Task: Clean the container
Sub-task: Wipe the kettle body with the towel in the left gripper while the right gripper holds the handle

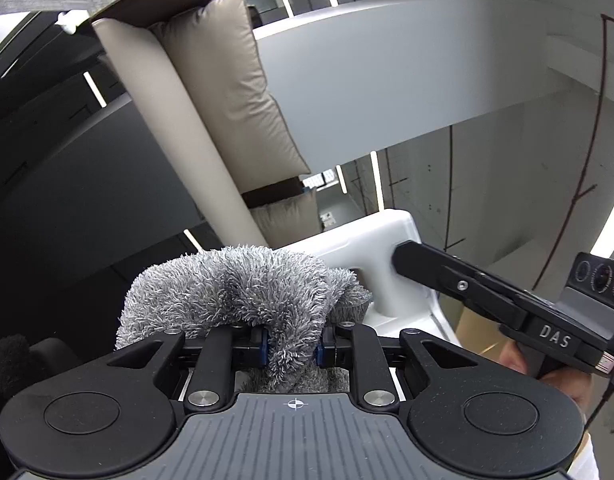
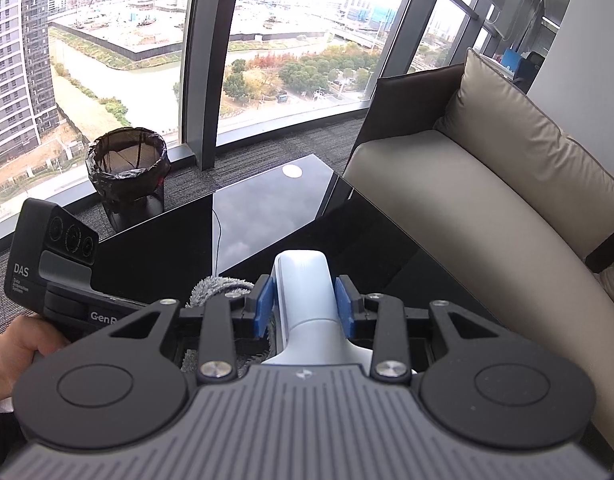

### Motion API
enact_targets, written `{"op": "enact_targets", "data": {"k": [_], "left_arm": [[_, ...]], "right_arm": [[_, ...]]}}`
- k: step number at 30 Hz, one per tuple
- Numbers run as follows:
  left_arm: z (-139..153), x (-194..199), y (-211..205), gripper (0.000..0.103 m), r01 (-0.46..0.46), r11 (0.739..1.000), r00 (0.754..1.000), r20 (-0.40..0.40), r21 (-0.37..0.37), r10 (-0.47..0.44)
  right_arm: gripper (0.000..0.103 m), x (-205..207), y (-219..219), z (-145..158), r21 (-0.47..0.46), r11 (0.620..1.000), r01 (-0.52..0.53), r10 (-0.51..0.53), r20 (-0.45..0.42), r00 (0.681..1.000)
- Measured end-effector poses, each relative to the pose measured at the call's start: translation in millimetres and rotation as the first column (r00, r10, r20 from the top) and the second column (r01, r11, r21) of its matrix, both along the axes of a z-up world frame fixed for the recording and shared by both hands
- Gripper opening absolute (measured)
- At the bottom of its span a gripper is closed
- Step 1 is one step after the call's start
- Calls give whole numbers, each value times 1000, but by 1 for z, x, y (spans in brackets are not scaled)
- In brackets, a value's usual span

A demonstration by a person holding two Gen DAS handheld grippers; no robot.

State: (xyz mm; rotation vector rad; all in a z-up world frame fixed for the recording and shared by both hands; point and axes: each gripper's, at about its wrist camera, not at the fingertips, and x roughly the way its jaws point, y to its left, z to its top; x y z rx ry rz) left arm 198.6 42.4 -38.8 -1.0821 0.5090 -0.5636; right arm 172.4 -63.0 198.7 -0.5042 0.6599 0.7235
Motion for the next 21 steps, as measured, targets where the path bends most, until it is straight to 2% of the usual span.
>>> {"op": "enact_targets", "data": {"k": [5,8,16,21], "left_arm": [[-17,7,5,18,-5,1000,995,-99,30,8],[-19,11,9,18,-8,1000,993,-117,29,11],[2,-3,28,18,-27,1000,1000,0,5,27],[7,-13,42,18,-69,996,995,64,-59,73]], "right_arm": [[36,-1,1,-1,-3,1000,1,-1,3,1000],[36,-1,1,-1,-3,1000,1,-1,4,1000],[36,-1,1,0,-8,1000,-6,6,9,1000],[36,-1,0,-1,-7,1000,-4,4,12,1000]]}}
